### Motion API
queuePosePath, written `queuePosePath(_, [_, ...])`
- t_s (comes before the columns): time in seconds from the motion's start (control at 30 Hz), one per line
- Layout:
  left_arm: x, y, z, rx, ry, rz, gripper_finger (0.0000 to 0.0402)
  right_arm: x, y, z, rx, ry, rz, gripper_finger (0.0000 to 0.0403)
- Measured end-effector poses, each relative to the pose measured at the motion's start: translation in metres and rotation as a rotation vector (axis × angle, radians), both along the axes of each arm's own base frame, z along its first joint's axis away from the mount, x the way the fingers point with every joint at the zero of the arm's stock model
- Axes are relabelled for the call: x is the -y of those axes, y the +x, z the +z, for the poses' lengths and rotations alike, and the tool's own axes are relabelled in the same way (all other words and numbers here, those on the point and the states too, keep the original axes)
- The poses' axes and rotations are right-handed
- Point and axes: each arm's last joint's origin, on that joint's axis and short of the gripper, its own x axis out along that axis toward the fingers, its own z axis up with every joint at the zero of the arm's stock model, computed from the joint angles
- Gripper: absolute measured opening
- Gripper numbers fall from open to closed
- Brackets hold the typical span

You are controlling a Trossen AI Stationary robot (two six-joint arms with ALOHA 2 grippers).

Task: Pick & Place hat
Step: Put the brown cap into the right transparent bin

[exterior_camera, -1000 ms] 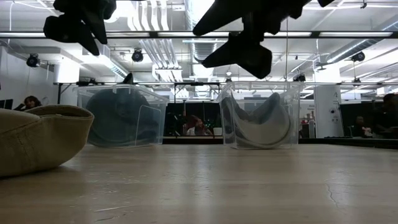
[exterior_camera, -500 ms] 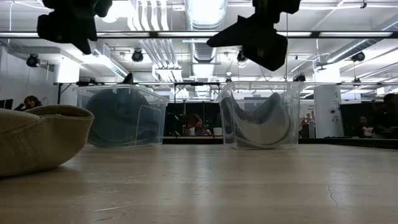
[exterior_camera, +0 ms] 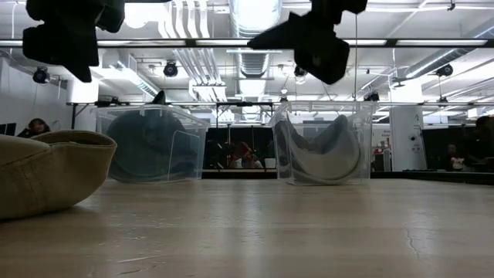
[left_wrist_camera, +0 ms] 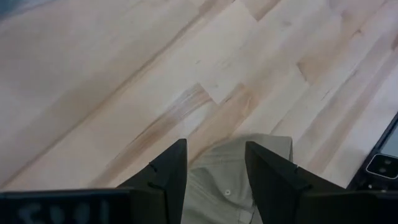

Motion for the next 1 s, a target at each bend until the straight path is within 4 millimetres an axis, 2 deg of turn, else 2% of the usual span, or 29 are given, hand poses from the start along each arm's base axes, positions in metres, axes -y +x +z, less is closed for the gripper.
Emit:
queuePosePath(0.3, [0.005,-0.001,-0.001,0.009,0.038,-0.074,0.0154,-0.015,0.020,-0.021,0.079,0.176,0.002,0.0216])
queuePosePath(0.6, [0.007,-0.002,-0.001,0.013,0.073,-0.153,0.0154,-0.036,0.057,-0.053,0.037,0.395,-0.040,0.0216])
queuePosePath(0.83, [0.006,-0.003,-0.002,0.003,0.085,-0.153,0.0154,-0.052,0.089,-0.074,-0.005,0.468,-0.040,0.0215])
queuePosePath(1.0, [0.006,-0.004,-0.002,-0.003,0.084,-0.149,0.0154,-0.058,0.102,-0.080,-0.017,0.475,-0.028,0.0207])
